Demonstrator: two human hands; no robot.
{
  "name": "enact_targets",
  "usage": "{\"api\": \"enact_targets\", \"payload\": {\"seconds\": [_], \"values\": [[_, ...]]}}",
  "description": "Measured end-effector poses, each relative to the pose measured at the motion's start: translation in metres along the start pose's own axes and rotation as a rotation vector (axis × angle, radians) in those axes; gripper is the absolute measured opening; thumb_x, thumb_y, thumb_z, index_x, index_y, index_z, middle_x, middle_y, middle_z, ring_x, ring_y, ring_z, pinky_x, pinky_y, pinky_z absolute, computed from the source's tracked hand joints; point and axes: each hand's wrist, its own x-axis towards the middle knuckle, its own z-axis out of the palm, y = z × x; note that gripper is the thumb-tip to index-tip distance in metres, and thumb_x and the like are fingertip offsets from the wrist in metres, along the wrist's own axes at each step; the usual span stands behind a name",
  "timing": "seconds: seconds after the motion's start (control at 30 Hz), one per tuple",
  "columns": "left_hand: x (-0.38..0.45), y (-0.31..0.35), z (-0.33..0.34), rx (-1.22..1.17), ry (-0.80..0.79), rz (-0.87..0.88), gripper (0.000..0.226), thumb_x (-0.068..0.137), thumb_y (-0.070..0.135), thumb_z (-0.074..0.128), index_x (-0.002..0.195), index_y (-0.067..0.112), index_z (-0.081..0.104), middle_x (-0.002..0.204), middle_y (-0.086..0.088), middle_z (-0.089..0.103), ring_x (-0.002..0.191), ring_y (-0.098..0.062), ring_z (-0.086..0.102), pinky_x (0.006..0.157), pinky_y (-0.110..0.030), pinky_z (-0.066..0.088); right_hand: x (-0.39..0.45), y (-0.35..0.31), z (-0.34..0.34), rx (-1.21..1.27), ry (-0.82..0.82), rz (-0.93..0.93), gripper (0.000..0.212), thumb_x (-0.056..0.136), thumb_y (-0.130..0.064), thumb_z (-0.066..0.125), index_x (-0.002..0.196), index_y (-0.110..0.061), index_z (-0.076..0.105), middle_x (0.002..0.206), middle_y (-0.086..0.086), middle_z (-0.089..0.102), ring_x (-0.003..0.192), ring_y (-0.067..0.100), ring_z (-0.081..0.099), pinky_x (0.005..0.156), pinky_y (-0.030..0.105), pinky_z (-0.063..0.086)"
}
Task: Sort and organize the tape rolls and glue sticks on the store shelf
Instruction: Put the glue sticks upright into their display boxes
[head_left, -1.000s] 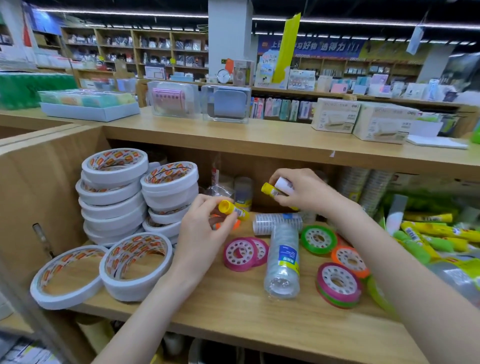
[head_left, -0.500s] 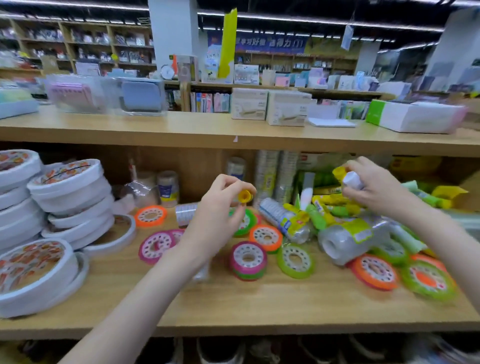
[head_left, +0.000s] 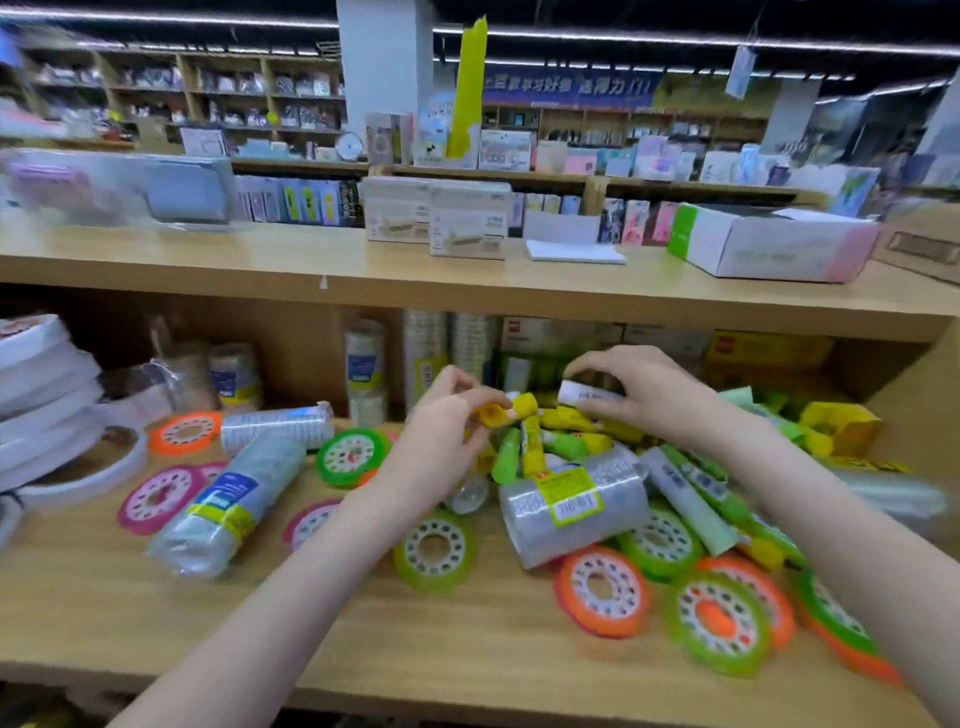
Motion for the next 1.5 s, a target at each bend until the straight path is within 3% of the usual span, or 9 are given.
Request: {"api": "enact_targets", "payload": {"seconds": [0.2, 0.3, 0.47, 0.57, 0.77, 1.0, 1.2, 1.37, 1.5], "values": [[0.01, 0.006, 0.005, -0.123, -0.149, 0.018, 0.03, 0.09, 0.015, 0.059, 0.12, 0.016, 0.059, 0.114, 0.002, 0.046, 0.093, -0.014, 0.055, 0.089, -0.021, 0.043, -0.039, 0.013, -0.013, 0.172, 0.372, 0.076, 0.031, 0.079, -0.012, 0.07, 0.107, -0.012, 0.056, 0.08, 0.005, 0.057, 0.068, 0.02, 0.053, 0.067, 0.035, 0.045], [0.017, 0.014, 0.01, -0.127, -0.188, 0.101, 0.02, 0.09, 0.021, 0.059, 0.108, 0.02, 0.066, 0.114, 0.006, 0.046, 0.099, -0.012, 0.055, 0.091, -0.025, 0.045, -0.059, 0.019, -0.015, 0.217, 0.489, 0.179, 0.028, 0.078, -0.009, 0.068, 0.097, -0.019, 0.05, 0.076, -0.001, 0.056, 0.066, 0.018, 0.055, 0.066, 0.034, 0.047], [0.034, 0.03, 0.018, -0.077, -0.284, 0.172, 0.031, 0.093, 0.018, 0.053, 0.124, 0.025, 0.058, 0.131, 0.008, 0.044, 0.111, -0.014, 0.052, 0.098, -0.034, 0.041, -0.065, 0.024, -0.011, 0.283, 0.581, 0.345, 0.024, 0.08, -0.009, 0.069, 0.096, -0.011, 0.051, 0.083, 0.005, 0.06, 0.07, 0.023, 0.059, 0.069, 0.034, 0.049], [0.04, 0.036, 0.023, -0.009, -0.308, 0.226, 0.034, 0.095, 0.016, 0.049, 0.128, 0.023, 0.055, 0.138, 0.006, 0.046, 0.123, -0.014, 0.044, 0.104, -0.029, 0.033, -0.061, 0.022, 0.005, 0.235, 0.482, 0.325, 0.036, 0.082, -0.009, 0.067, 0.114, -0.007, 0.052, 0.099, 0.007, 0.054, 0.079, 0.022, 0.059, 0.077, 0.037, 0.051], [0.039, 0.025, 0.022, 0.077, -0.232, 0.195, 0.034, 0.094, 0.015, 0.046, 0.125, 0.021, 0.057, 0.13, 0.0, 0.051, 0.115, -0.022, 0.044, 0.1, -0.03, 0.031, -0.065, 0.025, 0.016, -0.05, 0.293, 0.361, 0.061, 0.085, -0.02, 0.063, 0.139, -0.017, 0.035, 0.125, 0.01, 0.044, 0.112, 0.028, 0.042, 0.09, 0.04, 0.044], [0.029, 0.012, 0.017, 0.129, -0.216, 0.156, 0.03, 0.094, 0.015, 0.048, 0.122, 0.019, 0.06, 0.133, 0.001, 0.048, 0.12, -0.022, 0.039, 0.097, -0.024, 0.025, -0.066, 0.018, 0.007, 0.023, 0.412, 0.376, 0.048, 0.087, -0.017, 0.061, 0.131, -0.013, 0.043, 0.119, 0.008, 0.047, 0.11, 0.025, 0.045, 0.083, 0.028, 0.037], [0.001, 0.017, -0.006, -0.084, -0.091, 0.167, 0.032, 0.09, 0.033, 0.046, 0.108, 0.017, 0.066, 0.114, 0.004, 0.059, 0.109, -0.012, 0.052, 0.093, -0.02, 0.034, -0.099, 0.008, -0.005, 0.211, 0.426, 0.257, 0.012, 0.086, -0.011, 0.062, 0.096, -0.018, 0.062, 0.095, -0.002, 0.059, 0.091, 0.013, 0.056, 0.076, 0.021, 0.046], [-0.039, 0.012, -0.014, -0.084, -0.075, 0.226, 0.037, 0.088, 0.04, 0.042, 0.101, 0.017, 0.068, 0.107, 0.008, 0.061, 0.102, -0.005, 0.054, 0.089, -0.022, 0.038, -0.123, -0.018, -0.001, 0.321, 0.038, 0.053, 0.05, 0.08, -0.034, 0.068, 0.121, -0.045, 0.042, 0.125, -0.032, 0.042, 0.115, -0.013, 0.037, 0.094, 0.009, 0.033], [-0.057, -0.005, -0.016, 0.002, -0.105, 0.223, 0.037, 0.084, 0.044, 0.048, 0.103, 0.018, 0.067, 0.11, 0.005, 0.061, 0.101, -0.008, 0.055, 0.087, -0.03, 0.041, -0.101, -0.028, 0.014, 0.142, -0.064, -0.06, 0.067, 0.08, -0.027, 0.07, 0.136, -0.034, 0.034, 0.136, -0.02, 0.036, 0.129, -0.001, 0.023, 0.108, 0.019, 0.022]]}}
